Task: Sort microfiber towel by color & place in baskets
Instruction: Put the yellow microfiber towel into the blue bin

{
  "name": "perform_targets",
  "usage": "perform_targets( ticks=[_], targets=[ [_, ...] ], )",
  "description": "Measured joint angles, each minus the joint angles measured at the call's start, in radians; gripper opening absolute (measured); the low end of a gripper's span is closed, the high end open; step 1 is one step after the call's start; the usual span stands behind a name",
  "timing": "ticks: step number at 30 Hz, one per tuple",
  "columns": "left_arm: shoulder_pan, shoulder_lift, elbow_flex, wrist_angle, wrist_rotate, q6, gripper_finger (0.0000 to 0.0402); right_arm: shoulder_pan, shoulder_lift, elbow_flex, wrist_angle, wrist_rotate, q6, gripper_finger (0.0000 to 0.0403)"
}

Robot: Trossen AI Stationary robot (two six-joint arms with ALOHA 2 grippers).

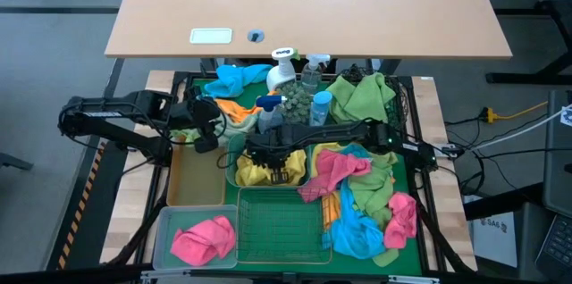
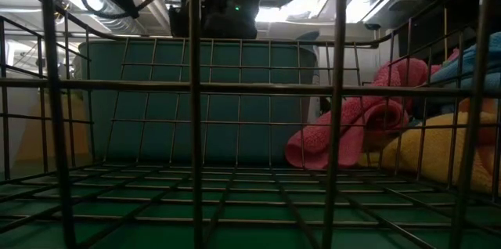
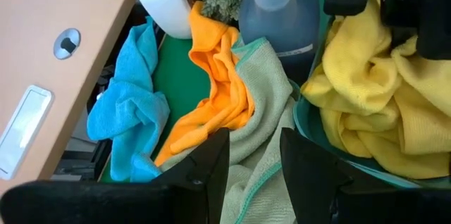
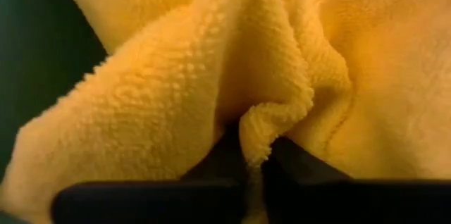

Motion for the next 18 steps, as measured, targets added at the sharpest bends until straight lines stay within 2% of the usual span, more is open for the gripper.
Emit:
perform_targets(
  ticks=[6,9,13,18],
  targets=[
    [0.000,0.000,0.000,-0.001,0.000,0.000,0.0121,0.001,0.000,0.012,-0.014,0.000,0.000,0.0143],
    [0.000,0.000,0.000,-0.002,0.000,0.000,0.0121,0.001,0.000,0.051,-0.051,0.000,0.023,0.0178],
    [0.000,0.000,0.000,-0.006,0.001,0.013,0.0121,0.003,-0.019,0.083,-0.076,-0.006,0.032,0.0202],
    [0.000,-0.017,0.000,-0.020,0.001,0.027,0.0121,0.015,-0.095,0.077,-0.086,-0.024,0.034,0.0209]
  ],
)
